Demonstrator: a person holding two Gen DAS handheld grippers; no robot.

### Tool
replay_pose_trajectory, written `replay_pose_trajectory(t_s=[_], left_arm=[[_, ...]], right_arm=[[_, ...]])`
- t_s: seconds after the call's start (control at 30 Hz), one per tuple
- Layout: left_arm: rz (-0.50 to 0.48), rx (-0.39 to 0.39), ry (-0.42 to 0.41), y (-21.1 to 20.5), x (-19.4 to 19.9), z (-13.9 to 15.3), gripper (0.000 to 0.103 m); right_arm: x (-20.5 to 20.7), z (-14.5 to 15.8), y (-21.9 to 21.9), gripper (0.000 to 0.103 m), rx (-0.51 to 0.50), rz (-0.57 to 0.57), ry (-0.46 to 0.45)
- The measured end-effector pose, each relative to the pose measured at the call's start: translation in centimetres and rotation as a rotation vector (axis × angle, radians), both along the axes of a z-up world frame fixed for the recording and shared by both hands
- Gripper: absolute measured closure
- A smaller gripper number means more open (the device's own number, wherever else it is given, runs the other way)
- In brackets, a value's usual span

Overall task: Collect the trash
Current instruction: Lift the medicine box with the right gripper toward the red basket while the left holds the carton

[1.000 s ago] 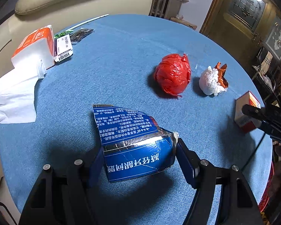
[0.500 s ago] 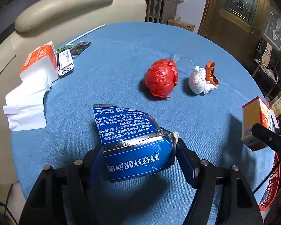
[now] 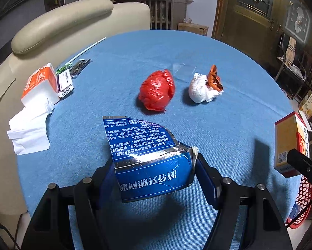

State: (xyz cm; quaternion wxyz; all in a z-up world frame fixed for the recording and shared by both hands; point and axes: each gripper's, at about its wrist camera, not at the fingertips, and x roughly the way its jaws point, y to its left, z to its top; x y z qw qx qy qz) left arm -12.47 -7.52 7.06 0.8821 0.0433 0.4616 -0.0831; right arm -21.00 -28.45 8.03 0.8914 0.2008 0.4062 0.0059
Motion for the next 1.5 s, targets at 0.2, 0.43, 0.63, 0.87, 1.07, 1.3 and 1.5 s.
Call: replay_pose_trajectory(t_s=[0.2, 0.43, 0.63, 0.87, 1.07, 1.3, 1.5], left_arm=[[-0.020, 0.013, -0.011, -1.0, -0.3, 0.3, 0.030], [-0.054, 0.013, -0.018, -2.4, -0.6, 0.5, 0.030], [-0.085, 0.014, -0.025, -3.6, -1.0, 0.7, 0.030], [-0.119, 0.015, -0.031, -4.7, -1.5, 0.9, 0.030], [-0.153, 0.006, -0.037, -5.9, -1.9, 1.2, 0.030], [-0.212, -0.002, -0.052, -8.0, -2.7, 1.8, 0.030], [-0.257, -0.005, -0.062, -9.6, -3.4, 2.3, 0.030]], right_arm=[[-1.2, 0.2, -0.5, 0.040, 0.004, -0.010, -0.015], [-2.6, 0.8, -1.0, 0.040, 0.001, -0.025, -0.031], [-3.9, 0.9, -1.8, 0.040, 0.008, -0.056, -0.032], [-5.4, 0.7, -3.1, 0.040, 0.008, -0.094, -0.032], [-7.4, 0.9, -4.8, 0.040, -0.003, -0.145, -0.033], [-10.4, 1.3, -8.1, 0.040, -0.026, -0.238, -0.031], [-12.9, 0.8, -11.8, 0.040, -0.051, -0.328, 0.000]])
